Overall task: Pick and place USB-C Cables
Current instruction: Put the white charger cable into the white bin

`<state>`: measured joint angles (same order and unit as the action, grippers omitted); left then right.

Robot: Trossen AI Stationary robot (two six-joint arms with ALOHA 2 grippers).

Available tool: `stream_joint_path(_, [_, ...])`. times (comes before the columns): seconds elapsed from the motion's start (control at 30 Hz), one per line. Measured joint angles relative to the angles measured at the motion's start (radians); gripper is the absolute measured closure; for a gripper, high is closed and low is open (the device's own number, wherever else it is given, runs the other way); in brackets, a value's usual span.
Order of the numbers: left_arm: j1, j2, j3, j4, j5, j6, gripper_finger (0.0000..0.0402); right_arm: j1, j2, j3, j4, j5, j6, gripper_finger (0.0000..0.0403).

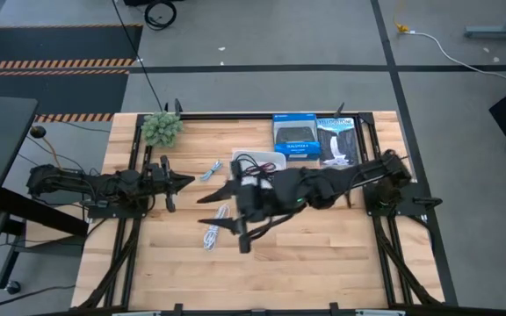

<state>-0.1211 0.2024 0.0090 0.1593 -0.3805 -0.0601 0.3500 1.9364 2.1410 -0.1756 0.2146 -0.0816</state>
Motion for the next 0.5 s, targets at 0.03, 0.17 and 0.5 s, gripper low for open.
stream_joint_path(0.03, [0.0,0.0,0.0,0.0,0.0,0.0,0.0388,-0.001,0.025,0.038,-0.03,0.0,-0.017,0.0218])
stream_joint_path(0.17, [0.0,0.0,0.0,0.0,0.0,0.0,0.0388,-0.019,0.105,0.156,-0.134,-0.018,-0.053,0.0218])
stream_joint_path(0.5, [0.0,0.0,0.0,0.0,0.0,0.0,0.0388,-0.119,0.239,0.168,-0.323,-0.237,-0.034,0.0217])
